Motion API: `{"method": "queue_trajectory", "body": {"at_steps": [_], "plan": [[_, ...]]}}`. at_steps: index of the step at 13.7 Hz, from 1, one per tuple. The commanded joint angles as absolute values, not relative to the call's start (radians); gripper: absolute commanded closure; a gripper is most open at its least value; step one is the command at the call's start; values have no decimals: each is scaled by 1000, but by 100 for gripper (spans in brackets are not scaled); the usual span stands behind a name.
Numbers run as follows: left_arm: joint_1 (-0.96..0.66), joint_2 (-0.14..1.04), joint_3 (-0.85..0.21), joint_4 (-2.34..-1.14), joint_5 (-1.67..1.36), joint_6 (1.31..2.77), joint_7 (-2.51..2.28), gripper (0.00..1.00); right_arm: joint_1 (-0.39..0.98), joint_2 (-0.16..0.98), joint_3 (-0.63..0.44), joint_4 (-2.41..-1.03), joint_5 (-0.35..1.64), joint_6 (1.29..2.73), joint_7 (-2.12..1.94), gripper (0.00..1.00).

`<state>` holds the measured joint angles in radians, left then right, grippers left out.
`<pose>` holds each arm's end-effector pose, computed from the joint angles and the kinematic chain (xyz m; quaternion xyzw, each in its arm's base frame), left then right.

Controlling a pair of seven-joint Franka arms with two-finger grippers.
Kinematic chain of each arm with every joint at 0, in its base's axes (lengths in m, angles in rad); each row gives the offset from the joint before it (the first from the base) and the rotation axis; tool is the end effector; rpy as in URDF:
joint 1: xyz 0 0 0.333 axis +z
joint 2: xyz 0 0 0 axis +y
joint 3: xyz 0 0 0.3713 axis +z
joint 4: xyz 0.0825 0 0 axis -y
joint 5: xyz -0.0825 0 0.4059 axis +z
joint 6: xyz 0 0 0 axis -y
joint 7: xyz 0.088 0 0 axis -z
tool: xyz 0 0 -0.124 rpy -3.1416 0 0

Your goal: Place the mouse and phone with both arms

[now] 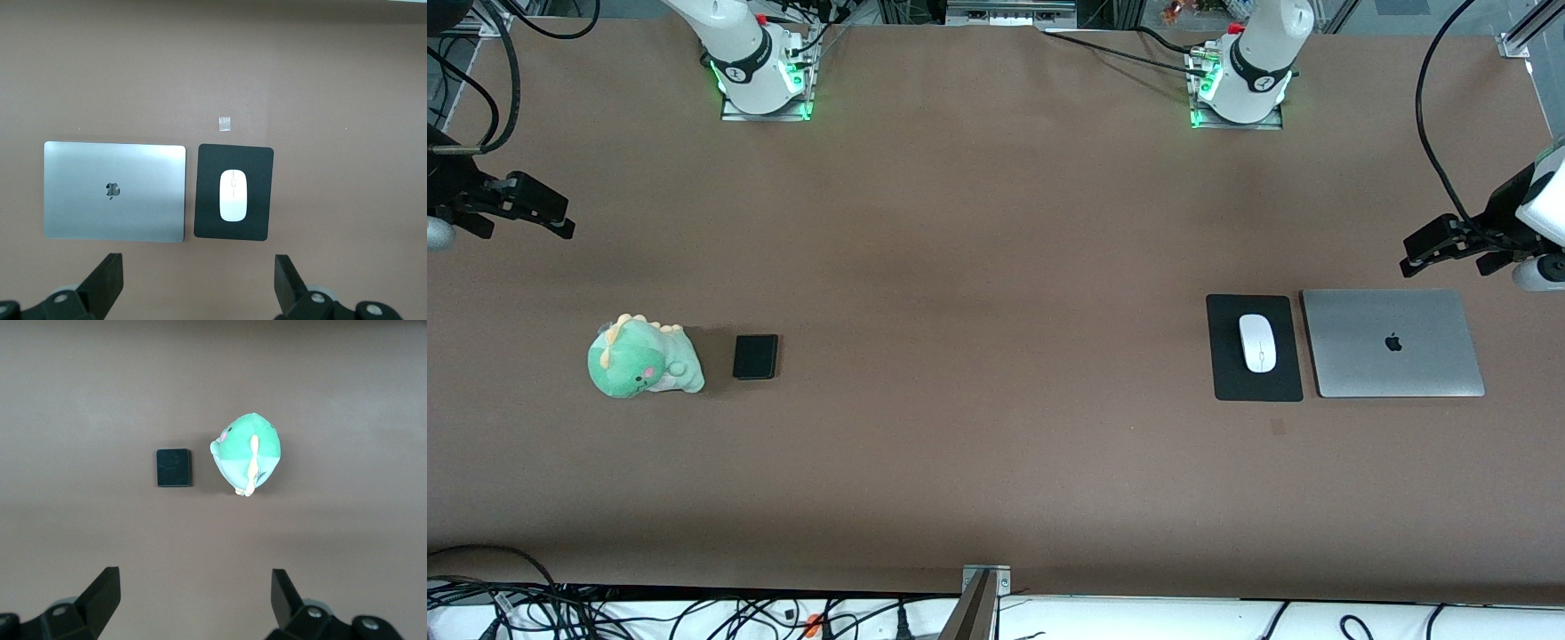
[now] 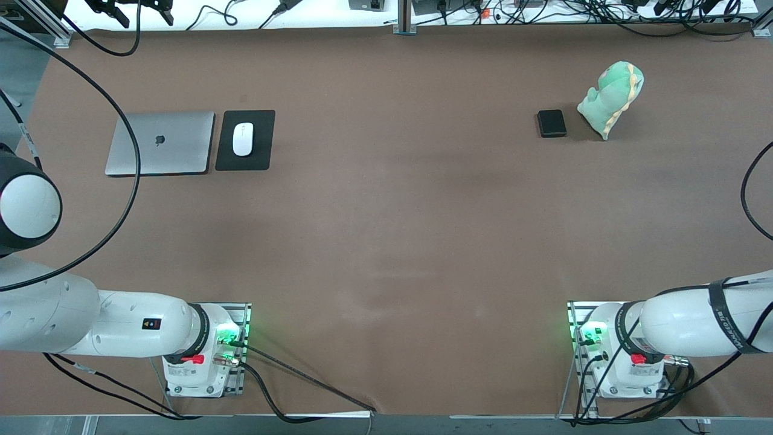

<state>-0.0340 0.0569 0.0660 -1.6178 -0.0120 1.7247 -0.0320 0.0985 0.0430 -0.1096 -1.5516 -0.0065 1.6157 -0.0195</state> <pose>0.6096 0.0171 0.6196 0.9991 0.0327 0.0251 0.0041 0.5966 -0.0058 0.6513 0.9999 0.0044 0.0106 0.0058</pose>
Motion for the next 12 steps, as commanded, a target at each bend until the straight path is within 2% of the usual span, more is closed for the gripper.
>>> {"method": "queue_trajectory", "body": {"at_steps": [1, 12], "plan": [[-31, 66, 61, -1589, 3, 1700, -20, 0, 77, 48, -92, -1529, -18, 1595, -17, 0], [-31, 66, 60, -1586, 30, 1700, -11, 0, 78, 46, -91, -1528, -18, 1594, -17, 0]]}}
